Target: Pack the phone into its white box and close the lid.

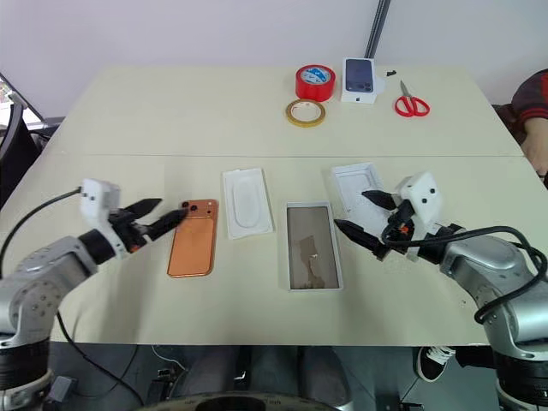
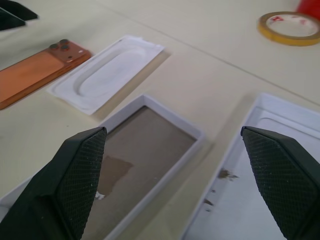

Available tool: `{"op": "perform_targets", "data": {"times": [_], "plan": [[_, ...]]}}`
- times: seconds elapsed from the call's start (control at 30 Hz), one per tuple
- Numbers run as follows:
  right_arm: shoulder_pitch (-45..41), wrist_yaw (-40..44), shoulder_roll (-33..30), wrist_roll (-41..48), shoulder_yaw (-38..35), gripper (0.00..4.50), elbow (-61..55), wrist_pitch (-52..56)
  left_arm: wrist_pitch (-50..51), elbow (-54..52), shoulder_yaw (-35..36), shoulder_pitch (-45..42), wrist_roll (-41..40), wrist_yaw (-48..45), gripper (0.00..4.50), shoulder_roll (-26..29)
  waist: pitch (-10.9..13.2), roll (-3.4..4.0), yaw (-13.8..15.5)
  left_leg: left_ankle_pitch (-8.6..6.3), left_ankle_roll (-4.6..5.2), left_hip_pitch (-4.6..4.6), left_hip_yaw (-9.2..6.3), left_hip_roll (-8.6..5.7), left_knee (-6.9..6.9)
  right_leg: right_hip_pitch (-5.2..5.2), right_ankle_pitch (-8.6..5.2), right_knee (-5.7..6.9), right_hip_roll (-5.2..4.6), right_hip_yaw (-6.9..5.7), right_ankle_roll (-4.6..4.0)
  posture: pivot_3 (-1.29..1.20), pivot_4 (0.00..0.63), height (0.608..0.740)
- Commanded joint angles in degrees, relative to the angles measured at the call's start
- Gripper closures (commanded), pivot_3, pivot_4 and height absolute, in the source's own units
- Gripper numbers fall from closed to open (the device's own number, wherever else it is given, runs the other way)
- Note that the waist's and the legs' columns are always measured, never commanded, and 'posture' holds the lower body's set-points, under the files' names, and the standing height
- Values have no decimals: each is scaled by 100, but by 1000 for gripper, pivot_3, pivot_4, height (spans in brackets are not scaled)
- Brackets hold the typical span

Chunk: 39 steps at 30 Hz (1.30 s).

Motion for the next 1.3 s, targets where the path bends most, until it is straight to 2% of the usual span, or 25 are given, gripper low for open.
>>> {"op": "perform_targets", "data": {"times": [0.03,0.17,0.37,0.83,1.0,1.1,1.3], "plan": [[-263,-85,87,-101,303,0,-205,-99,776,-252,-223,-650,-15,906,41,-276,0,-1,10,0,0,-2,-6,0,12,2,0,4,3,-2,0,0,150,740],[-349,-172,178,-210,481,0,-166,-122,1576,-133,-393,-1308,-134,1497,41,-775,0,-2,15,0,0,-6,-6,-2,22,2,0,4,5,-1,1,0,150,740],[-179,-138,146,-265,457,0,-219,-172,2560,335,-74,-1956,-5,2352,41,-1744,1,-4,13,0,1,-11,-7,-2,37,4,0,6,7,-2,2,0,150,740],[-20,-190,160,-392,393,0,-269,-296,2983,1151,109,-2642,306,2672,41,-2652,1,-4,25,9,-16,-11,-7,-3,41,5,0,7,10,-1,2,0,150,740],[20,-128,51,-466,406,0,-294,-330,3375,1340,559,-2837,455,2898,41,-3025,2,-5,18,13,-22,-11,-8,-2,41,5,0,7,10,-1,2,0,150,740],[115,168,-299,-541,622,0,-527,-258,3516,1381,640,-2874,631,2979,837,-3095,1,-4,22,14,-26,-11,-7,-3,41,5,0,7,10,-1,2,0,150,740],[262,807,-936,-472,925,0,-1092,-227,3560,1423,777,-2900,885,2990,3830,-3122,2,-7,25,16,-28,-11,-8,-4,41,7,0,6,10,-1,3,0,150,740]]}}
